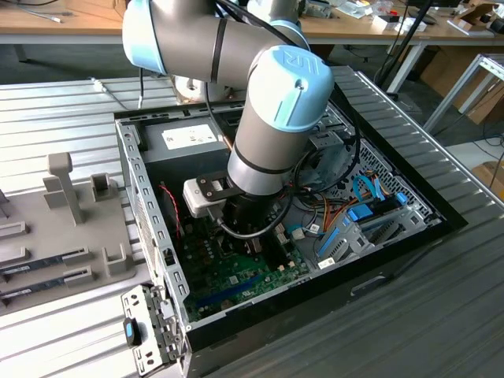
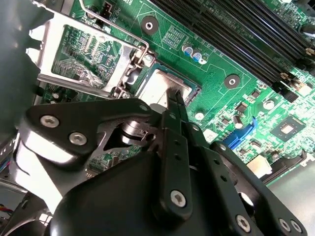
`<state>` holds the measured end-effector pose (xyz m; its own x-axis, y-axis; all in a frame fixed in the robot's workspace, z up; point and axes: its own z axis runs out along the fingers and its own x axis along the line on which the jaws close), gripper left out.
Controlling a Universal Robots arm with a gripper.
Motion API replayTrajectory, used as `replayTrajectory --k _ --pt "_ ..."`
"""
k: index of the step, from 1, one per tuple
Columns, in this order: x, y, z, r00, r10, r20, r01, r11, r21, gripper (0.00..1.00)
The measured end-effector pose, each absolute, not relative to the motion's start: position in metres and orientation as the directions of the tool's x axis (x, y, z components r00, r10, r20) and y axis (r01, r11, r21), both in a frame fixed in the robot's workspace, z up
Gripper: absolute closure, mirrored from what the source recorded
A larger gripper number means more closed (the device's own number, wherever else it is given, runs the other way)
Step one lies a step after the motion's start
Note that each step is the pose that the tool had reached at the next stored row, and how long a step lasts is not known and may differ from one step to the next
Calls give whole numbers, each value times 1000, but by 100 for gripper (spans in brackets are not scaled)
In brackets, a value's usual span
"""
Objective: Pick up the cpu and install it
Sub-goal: 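Close the cpu cover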
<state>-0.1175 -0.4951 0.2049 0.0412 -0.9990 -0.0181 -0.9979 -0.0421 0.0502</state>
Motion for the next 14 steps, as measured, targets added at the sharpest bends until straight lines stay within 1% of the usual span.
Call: replayTrajectory --k 2,3,4,8,10,14 --pt "-118 -495 205 41 -999 -18 -998 -42 50 86" --pt "-118 -495 205 41 -999 -18 -998 -42 50 75" --pt "-118 -495 205 41 -999 -18 -998 -42 50 69" --pt "-118 -495 205 41 -999 -18 -998 -42 50 68" --pt "-118 -495 205 41 -999 -19 -998 -42 50 56" --pt "-118 -495 206 41 -999 -18 -998 -42 50 56"
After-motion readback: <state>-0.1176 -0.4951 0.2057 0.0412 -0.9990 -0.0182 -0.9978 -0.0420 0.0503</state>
